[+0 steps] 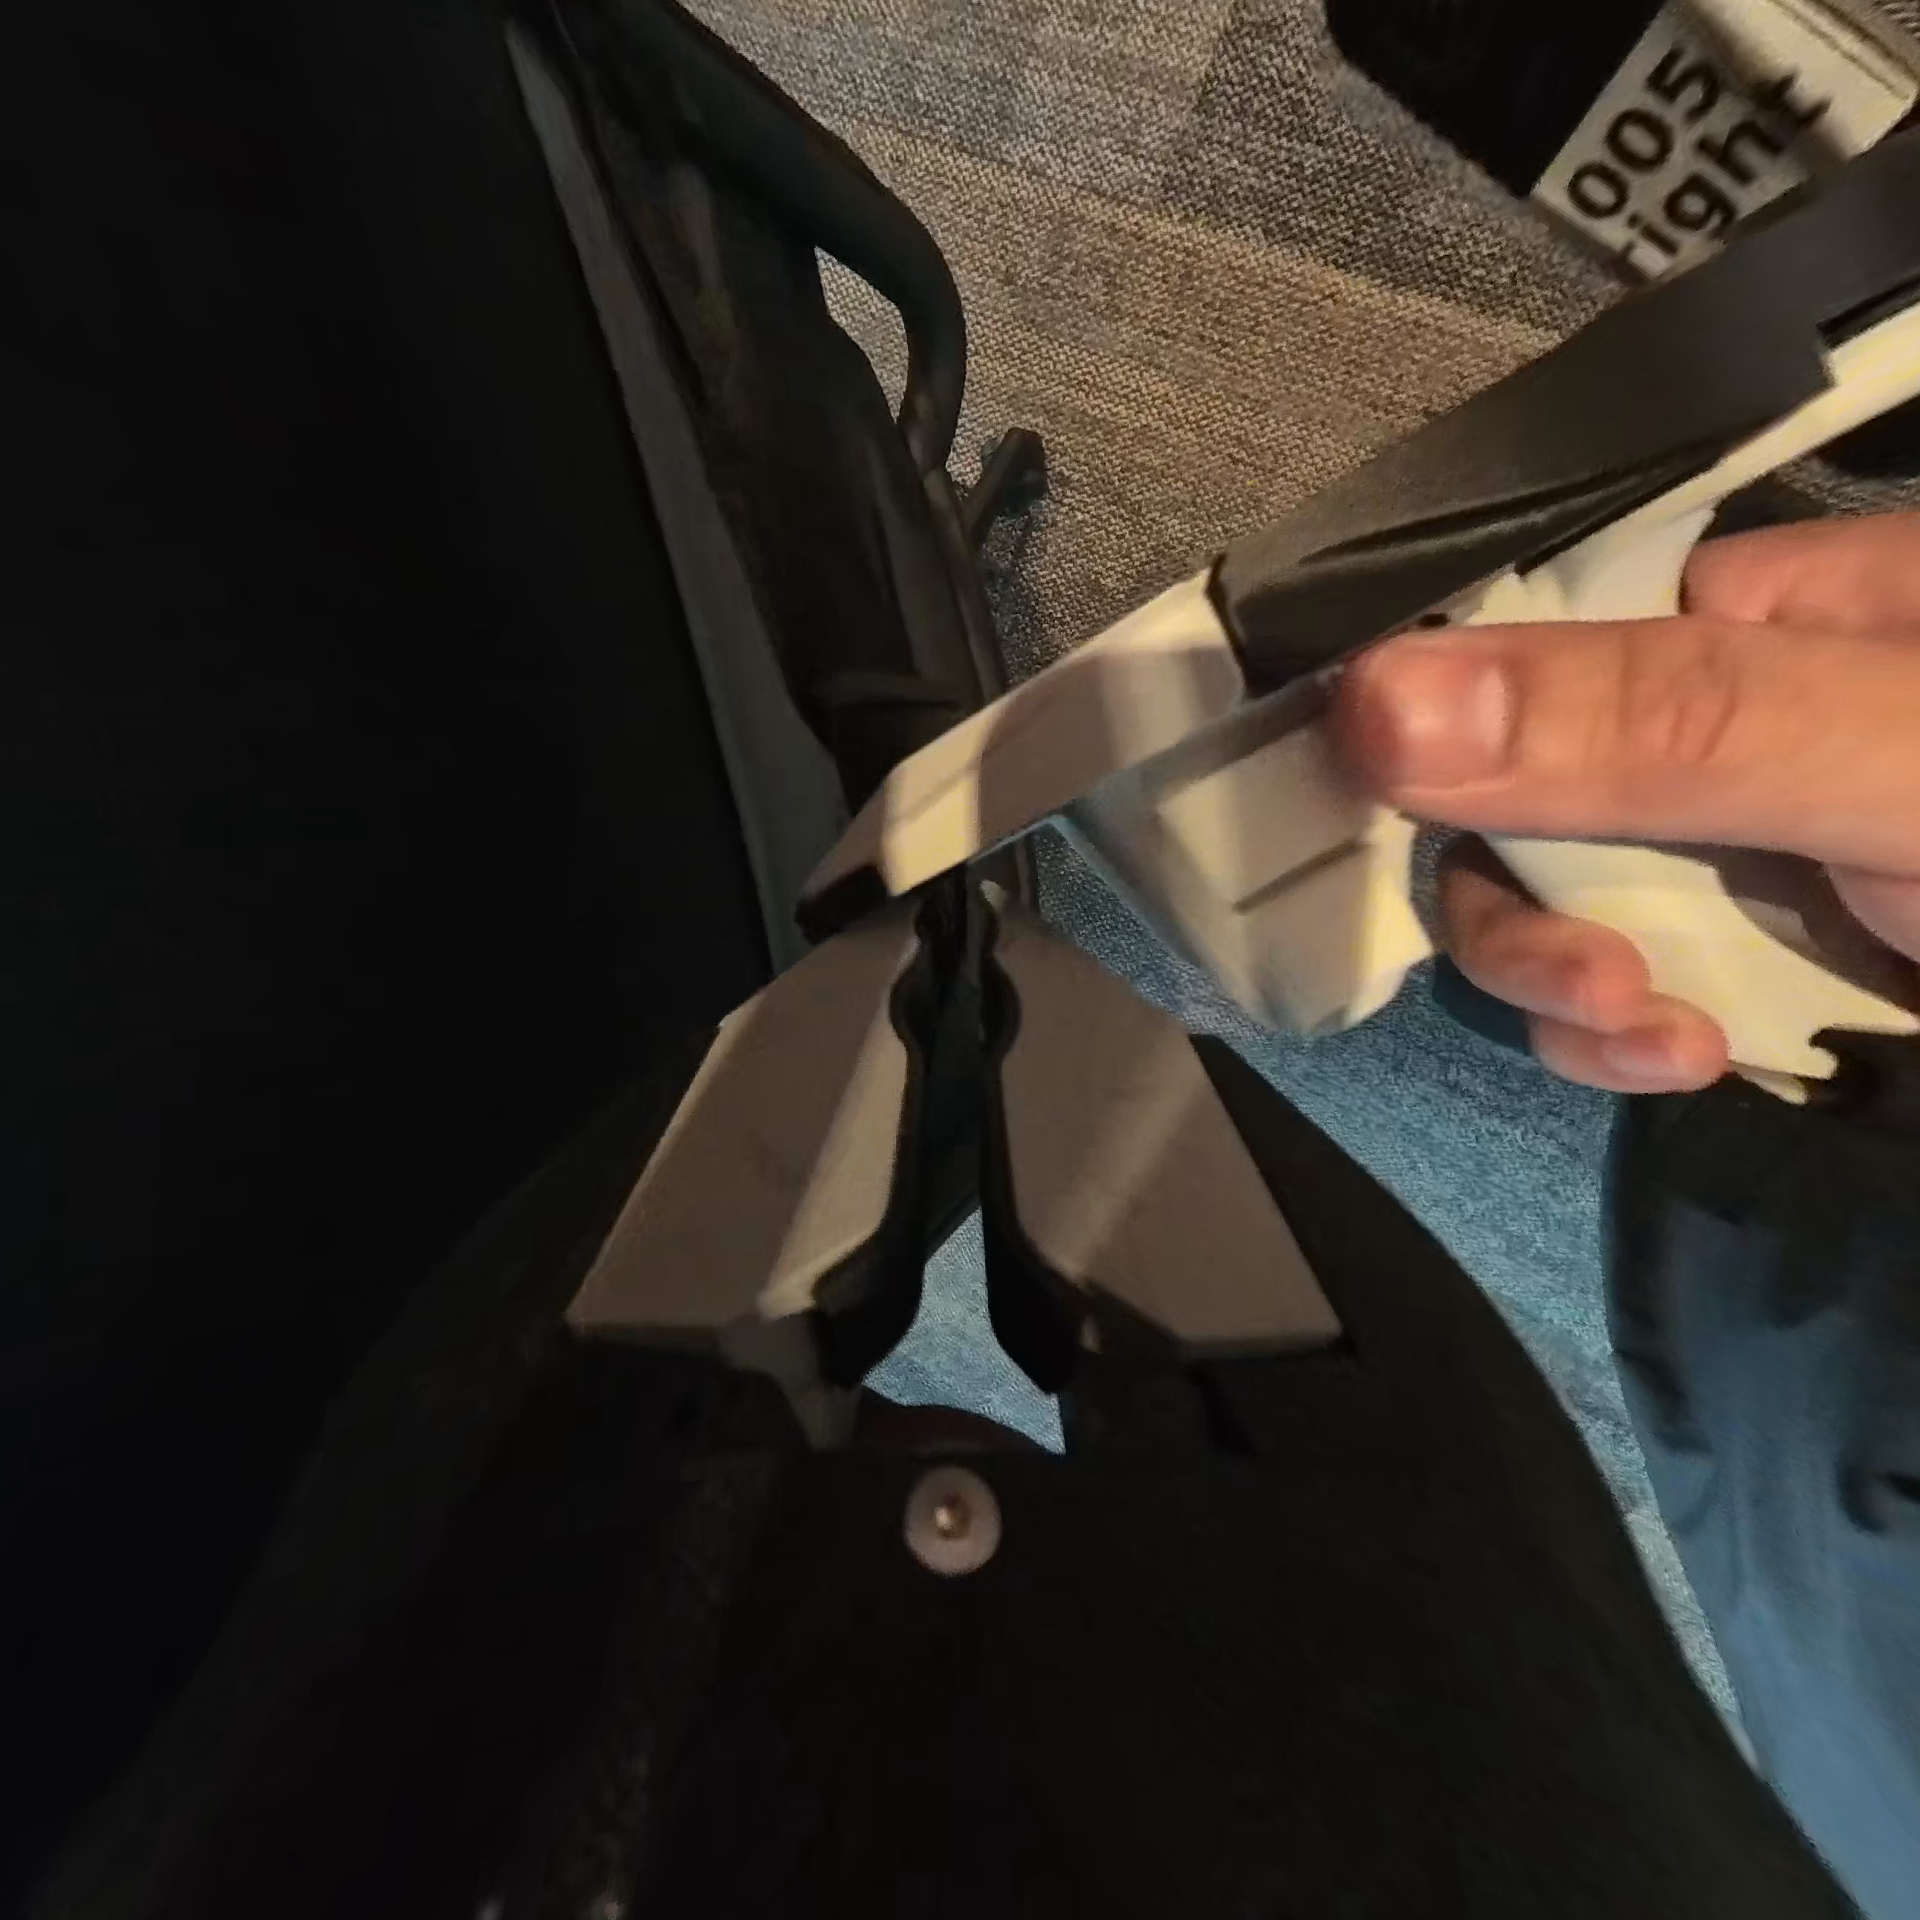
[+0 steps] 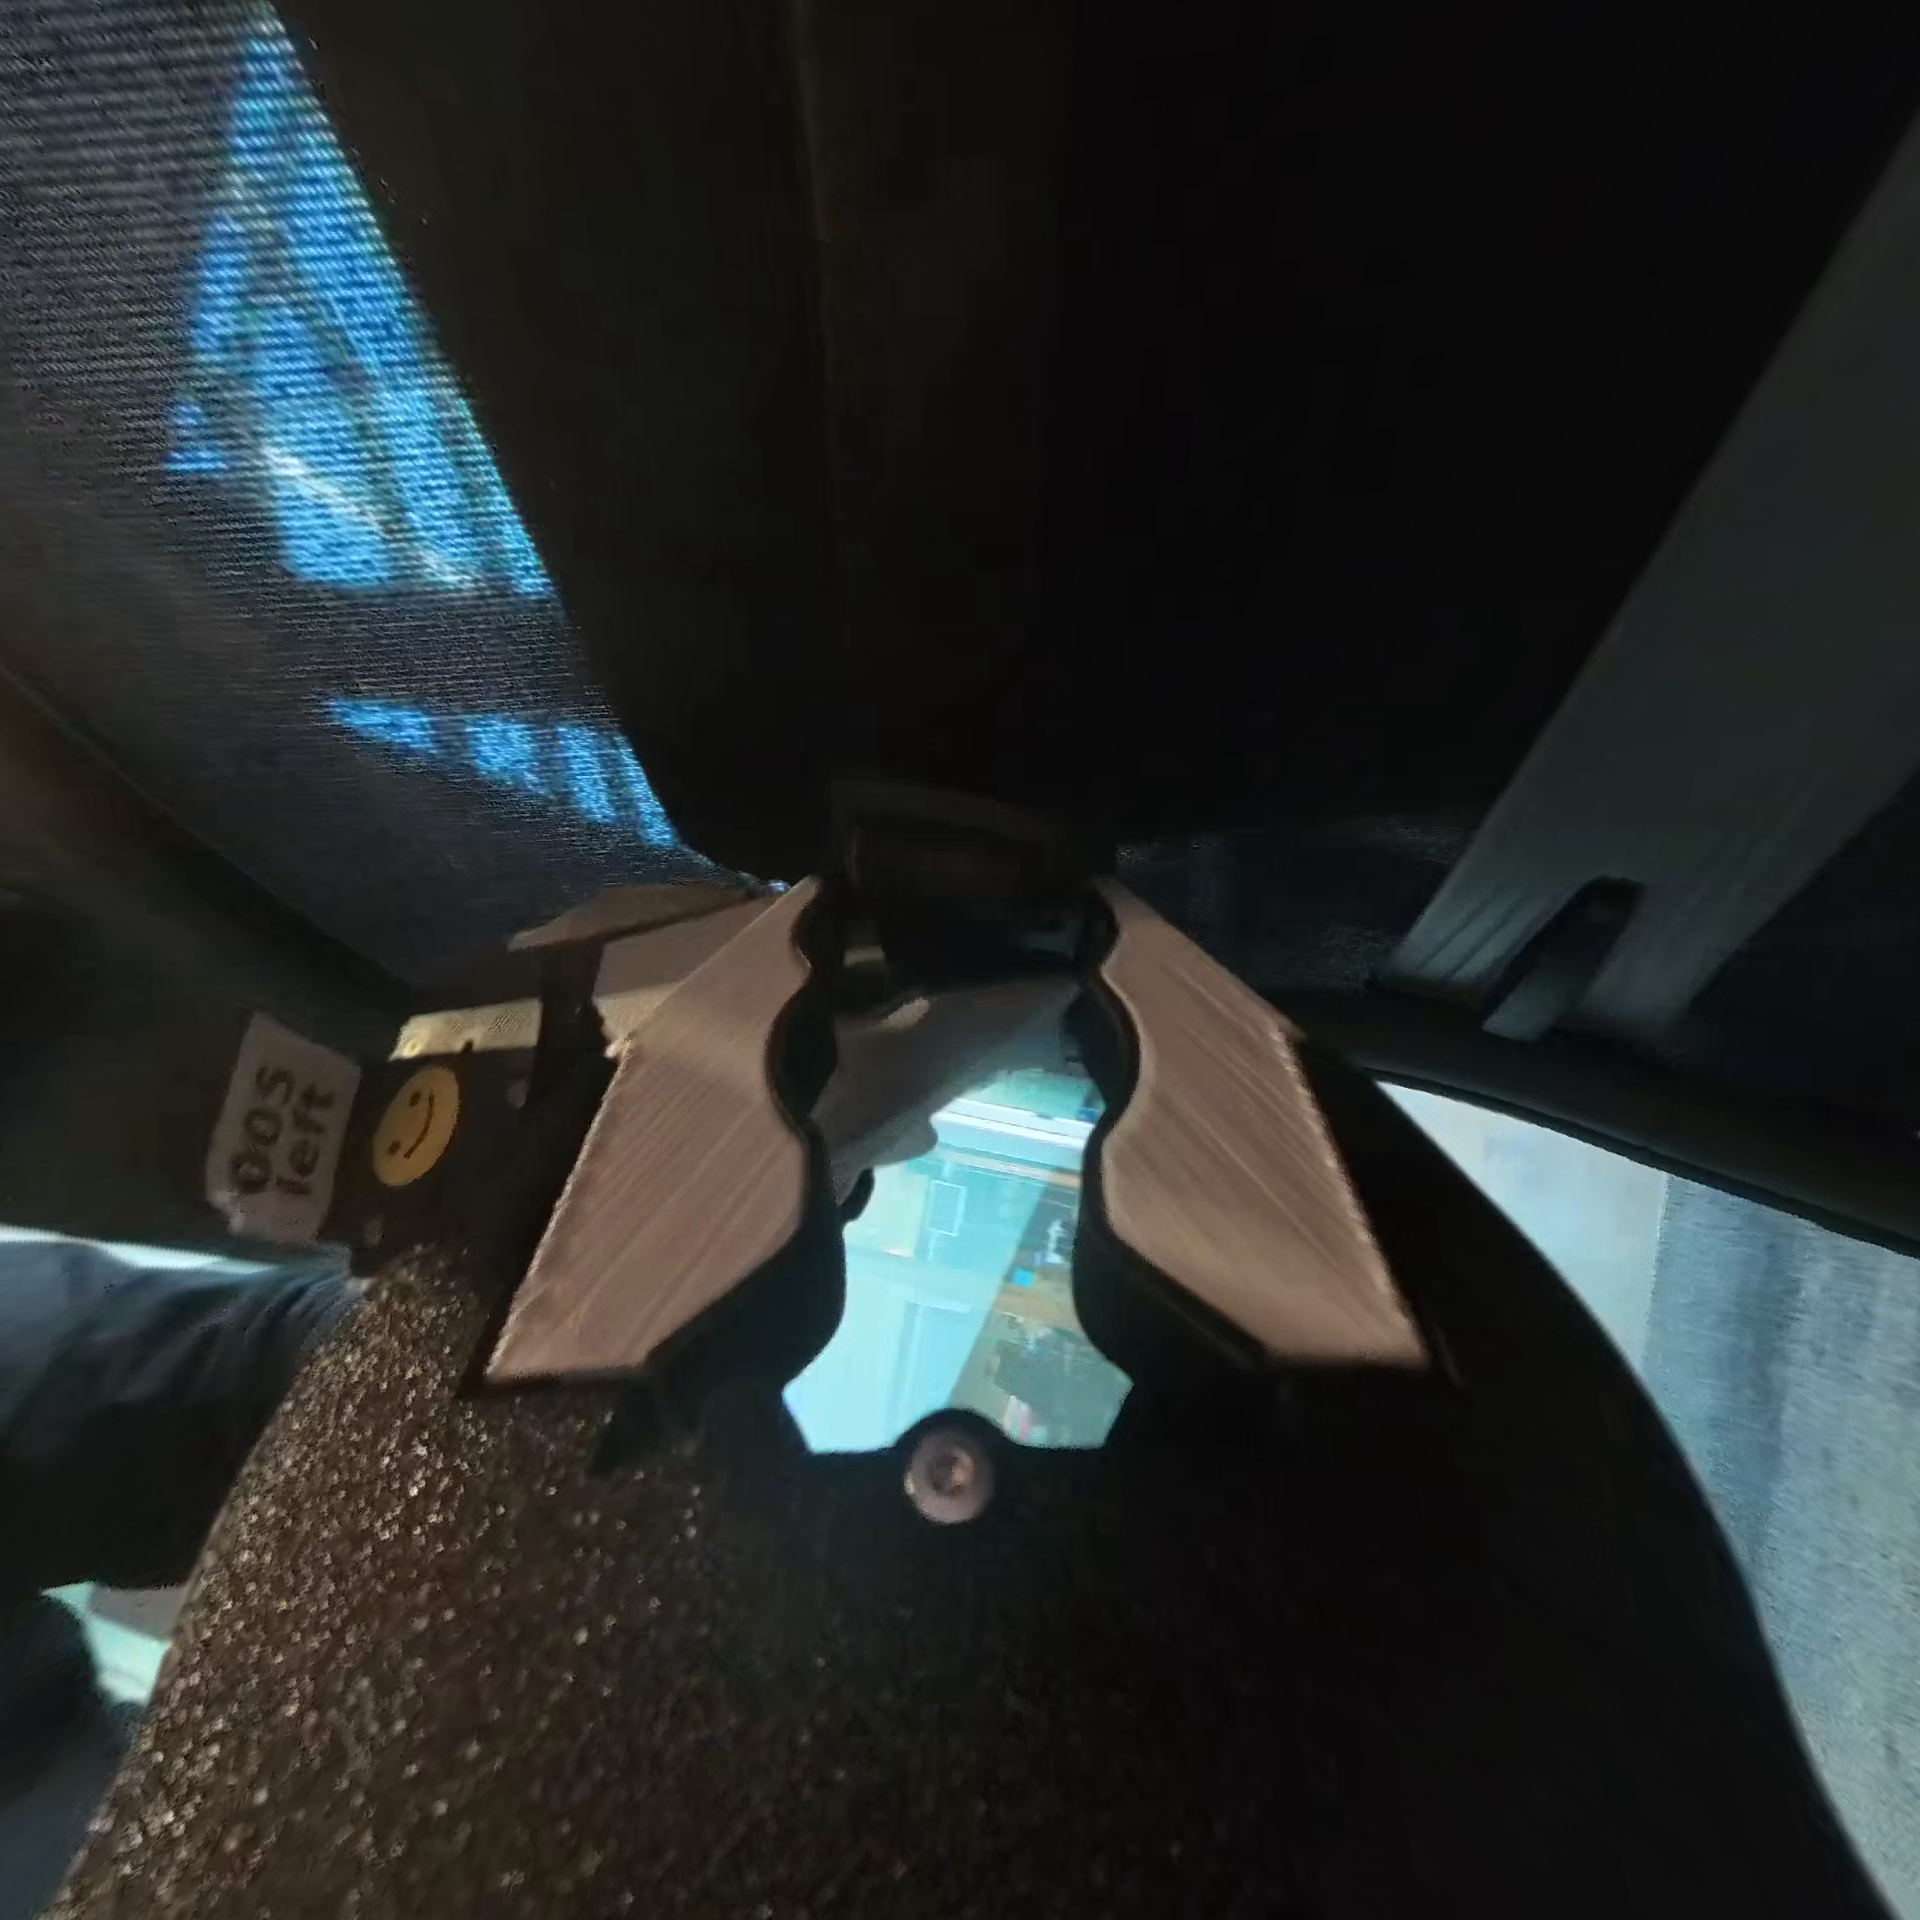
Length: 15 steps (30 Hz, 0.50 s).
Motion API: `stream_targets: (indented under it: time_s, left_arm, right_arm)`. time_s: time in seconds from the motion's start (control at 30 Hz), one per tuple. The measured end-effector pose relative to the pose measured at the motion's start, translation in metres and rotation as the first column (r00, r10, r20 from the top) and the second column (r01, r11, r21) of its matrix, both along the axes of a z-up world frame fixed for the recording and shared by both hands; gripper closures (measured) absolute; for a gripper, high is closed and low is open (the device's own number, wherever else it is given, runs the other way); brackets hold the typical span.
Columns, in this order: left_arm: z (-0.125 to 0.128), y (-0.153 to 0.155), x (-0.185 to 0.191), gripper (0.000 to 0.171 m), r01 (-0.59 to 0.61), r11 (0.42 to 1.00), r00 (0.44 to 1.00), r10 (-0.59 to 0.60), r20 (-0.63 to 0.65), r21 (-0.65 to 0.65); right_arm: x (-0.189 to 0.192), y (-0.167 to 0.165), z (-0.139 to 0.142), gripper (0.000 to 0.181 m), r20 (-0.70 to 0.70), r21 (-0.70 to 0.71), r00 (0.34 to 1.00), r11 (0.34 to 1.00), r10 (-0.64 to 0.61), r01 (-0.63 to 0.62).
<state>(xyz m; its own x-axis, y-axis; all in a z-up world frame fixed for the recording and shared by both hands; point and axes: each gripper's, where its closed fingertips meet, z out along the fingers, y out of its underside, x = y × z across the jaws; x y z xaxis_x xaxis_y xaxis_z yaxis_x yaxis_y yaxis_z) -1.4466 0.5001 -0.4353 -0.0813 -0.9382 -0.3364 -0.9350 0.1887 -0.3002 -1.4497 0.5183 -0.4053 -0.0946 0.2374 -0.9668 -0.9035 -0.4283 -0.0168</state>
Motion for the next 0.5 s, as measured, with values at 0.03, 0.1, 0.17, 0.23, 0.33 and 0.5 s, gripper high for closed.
stream_targets:
  time_s: [0.03,0.1,0.17,0.23,0.33,0.5]
  left_arm:
    - [-0.001,-0.002,0.000,0.171,0.011,1.000,1.000,-0.011,-0.005,0.016]
    - [-0.003,-0.005,-0.001,0.171,0.031,0.998,1.000,-0.031,-0.007,0.055]
    - [-0.005,-0.005,-0.003,0.171,0.012,0.998,1.000,-0.012,0.001,0.055]
    - [-0.003,-0.005,-0.002,0.171,-0.010,0.999,0.999,0.009,0.031,0.039]
    - [0.000,-0.005,-0.002,0.171,-0.024,0.999,0.999,0.023,0.040,0.028]
    - [0.000,-0.004,-0.003,0.171,-0.028,0.999,0.999,0.027,0.033,0.037]
  right_arm:
    - [0.000,0.001,-0.001,0.137,0.028,-0.020,1.000,1.000,-0.008,0.009]
    - [0.004,0.001,-0.012,0.138,0.128,-0.099,0.991,0.994,-0.037,0.049]
    - [0.004,-0.001,-0.017,0.138,0.176,-0.151,0.983,0.986,-0.050,0.077]
    - [0.006,-0.003,-0.011,0.139,0.175,-0.127,0.981,0.987,-0.078,0.101]
    - [0.008,-0.006,-0.006,0.142,0.091,-0.077,0.990,0.991,-0.104,0.111]
    - [0.009,-0.010,-0.008,0.140,0.079,-0.093,0.991,0.989,-0.106,0.113]
